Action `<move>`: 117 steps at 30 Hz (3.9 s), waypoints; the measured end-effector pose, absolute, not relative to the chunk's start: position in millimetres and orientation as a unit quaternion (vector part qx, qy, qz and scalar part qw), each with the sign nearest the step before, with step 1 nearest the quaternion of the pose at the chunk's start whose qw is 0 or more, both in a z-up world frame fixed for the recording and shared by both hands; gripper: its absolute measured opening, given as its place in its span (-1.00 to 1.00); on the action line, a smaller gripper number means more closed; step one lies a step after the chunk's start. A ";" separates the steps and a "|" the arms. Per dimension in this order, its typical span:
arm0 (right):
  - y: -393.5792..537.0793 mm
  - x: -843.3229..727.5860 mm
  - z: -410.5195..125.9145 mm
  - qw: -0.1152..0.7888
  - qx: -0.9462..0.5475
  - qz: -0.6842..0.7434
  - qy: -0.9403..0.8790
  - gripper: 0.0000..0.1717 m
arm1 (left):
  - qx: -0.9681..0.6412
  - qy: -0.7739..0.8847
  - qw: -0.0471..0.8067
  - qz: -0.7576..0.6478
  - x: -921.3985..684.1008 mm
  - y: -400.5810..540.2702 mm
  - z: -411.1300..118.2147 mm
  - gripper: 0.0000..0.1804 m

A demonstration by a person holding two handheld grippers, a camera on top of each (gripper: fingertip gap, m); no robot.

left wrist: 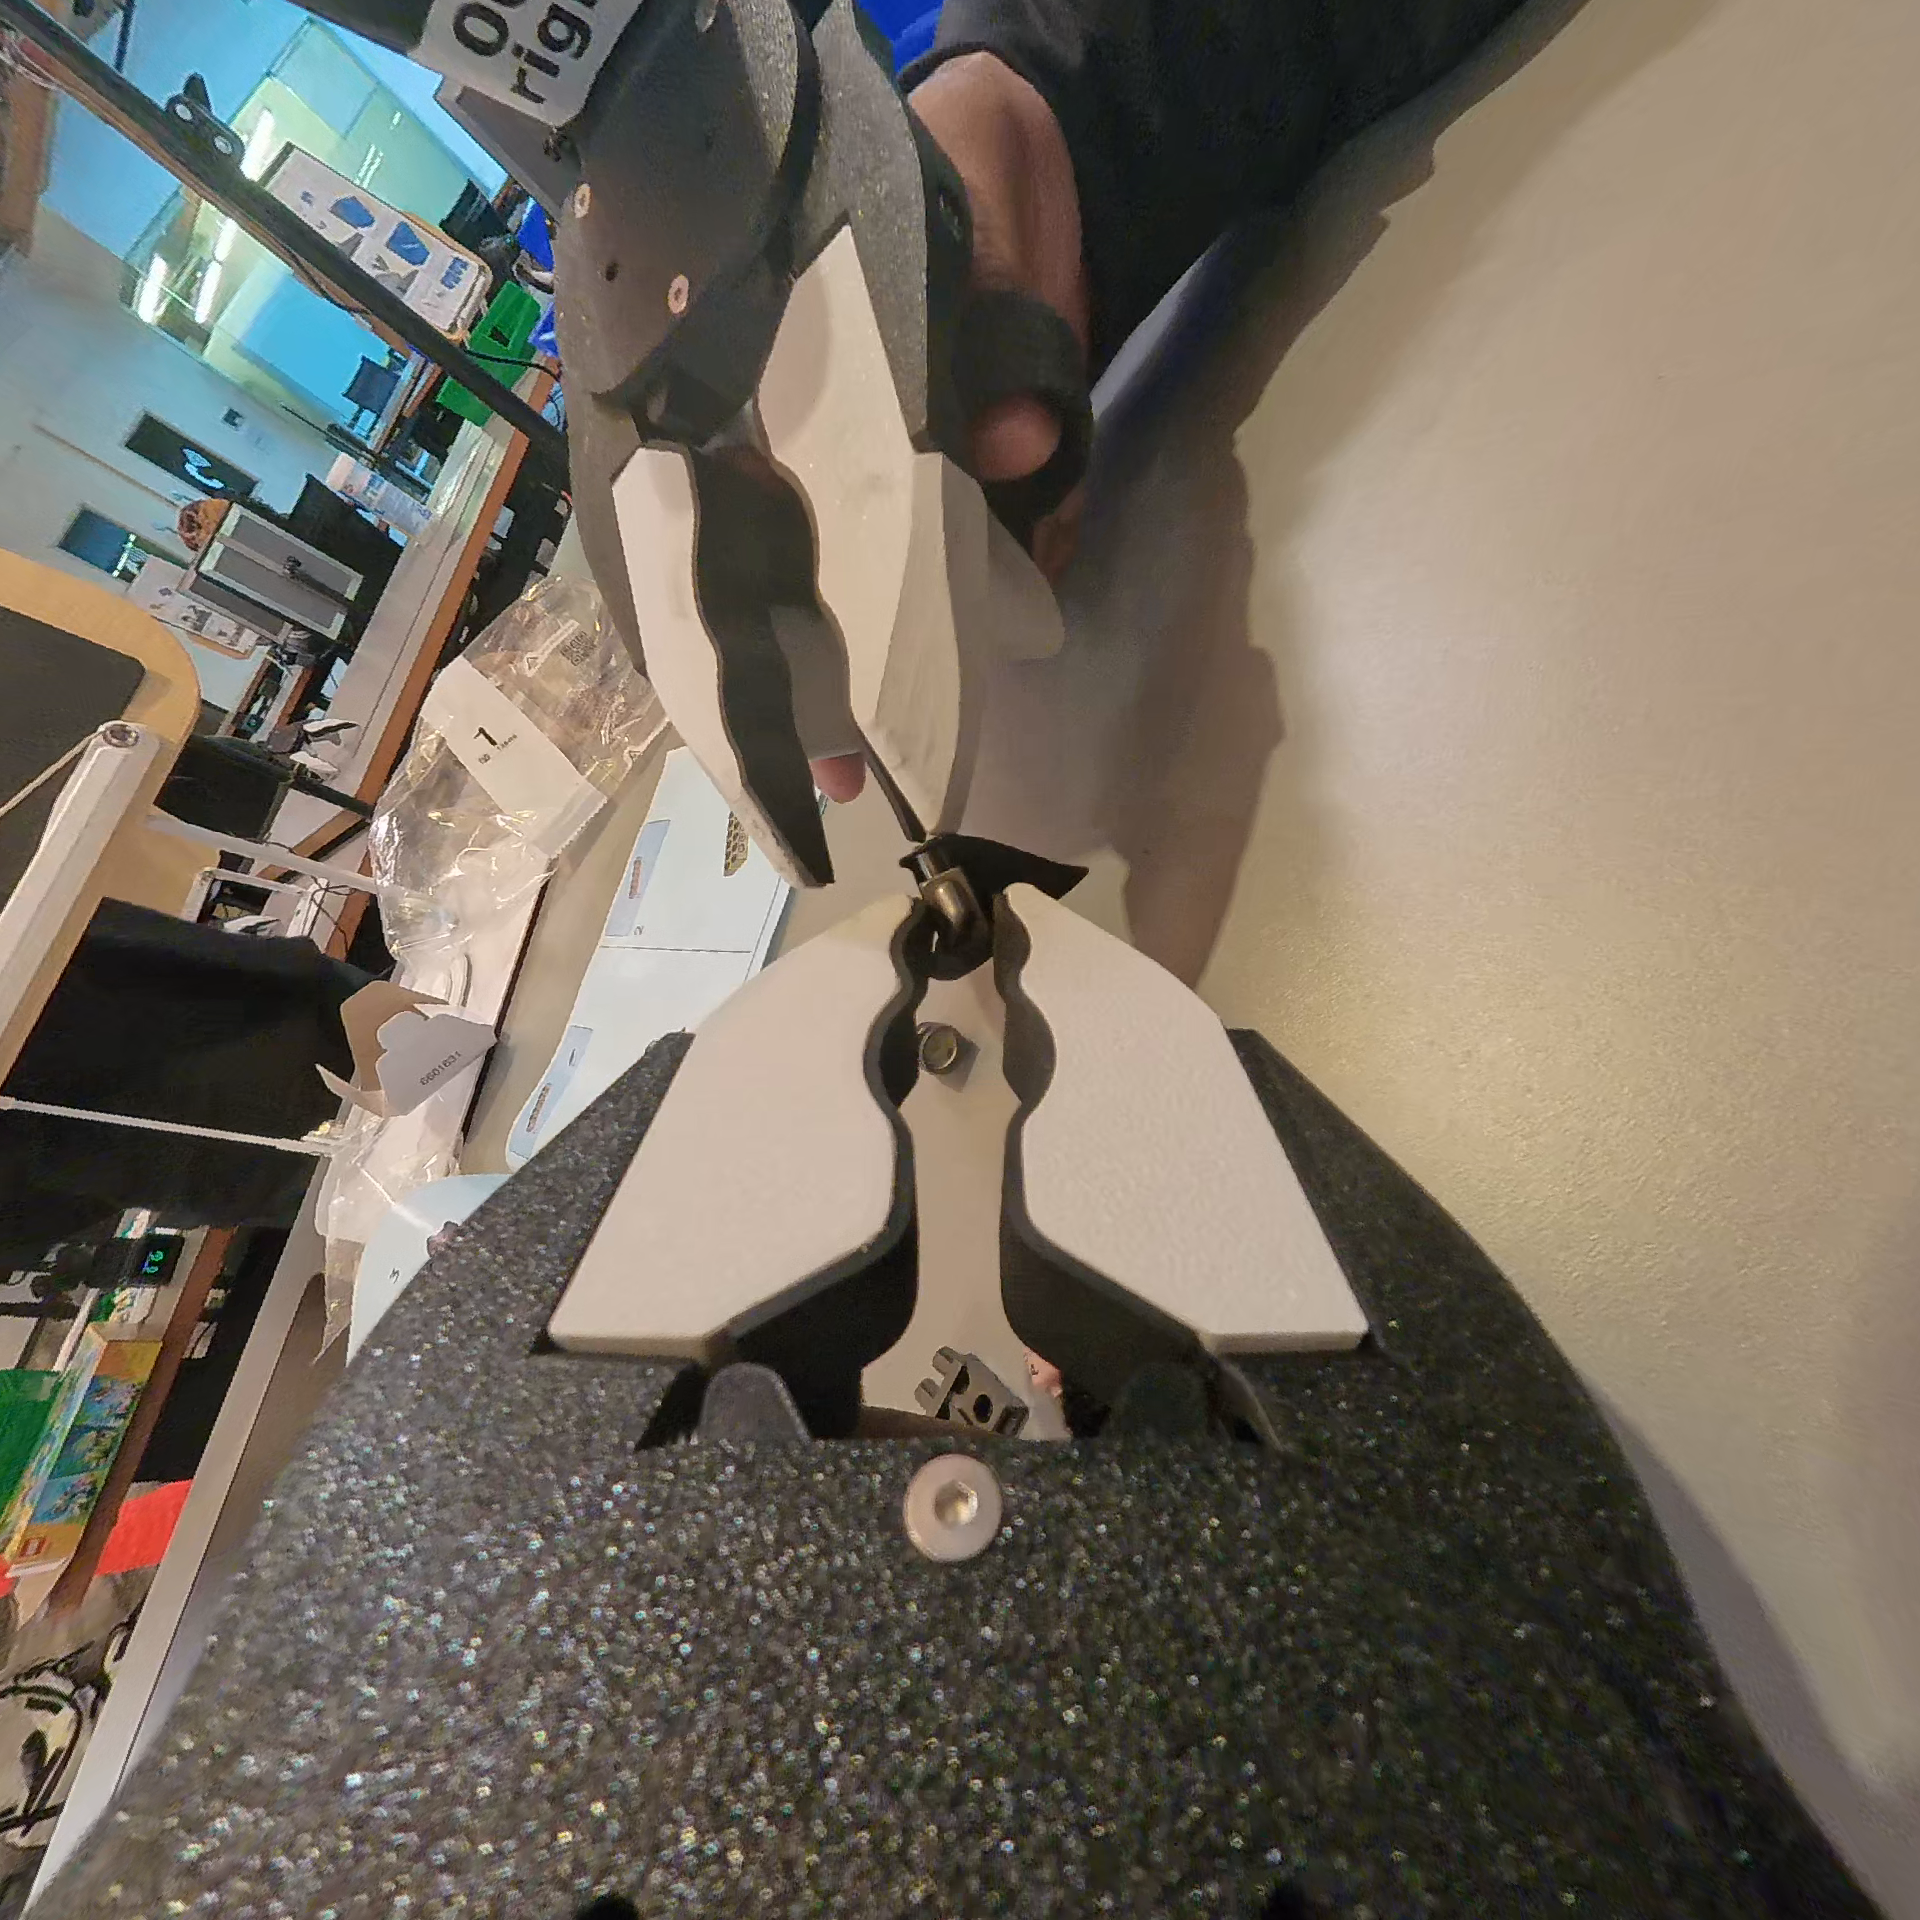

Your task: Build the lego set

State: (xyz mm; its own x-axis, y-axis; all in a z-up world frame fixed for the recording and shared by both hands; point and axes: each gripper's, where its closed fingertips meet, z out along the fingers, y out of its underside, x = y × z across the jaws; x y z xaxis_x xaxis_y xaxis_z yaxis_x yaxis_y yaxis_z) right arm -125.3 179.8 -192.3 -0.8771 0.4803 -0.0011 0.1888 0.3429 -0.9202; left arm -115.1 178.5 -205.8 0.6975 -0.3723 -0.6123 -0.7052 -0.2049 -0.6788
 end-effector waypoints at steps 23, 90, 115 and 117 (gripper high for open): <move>175.0 -116.1 -191.4 0.144 -0.169 0.532 -0.817 -0.85 | -0.760 0.354 0.521 0.160 -115.3 178.8 -205.6 -0.88; 165.5 -127.9 -202.5 0.224 -0.203 0.466 -0.831 -0.98 | -0.759 0.284 0.538 0.232 -148.4 184.7 -188.6 -0.88; 161.0 -145.5 -213.3 0.236 -0.257 0.456 -0.819 -0.87 | -0.744 0.159 0.576 0.299 -227.5 144.6 -159.3 -0.88; 161.6 -147.0 -214.9 0.229 -0.265 0.453 -0.820 -0.87 | -0.747 0.159 0.573 0.297 -228.4 144.6 -160.5 -0.88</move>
State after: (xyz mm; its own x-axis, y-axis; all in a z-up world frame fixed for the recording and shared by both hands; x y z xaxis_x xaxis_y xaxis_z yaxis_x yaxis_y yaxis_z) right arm -147.0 161.6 -214.9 -0.7555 0.6412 0.1349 0.2266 0.4489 -0.8644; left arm -228.4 144.6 -160.5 0.7722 0.1028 -0.6270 -0.5791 -0.2921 -0.7611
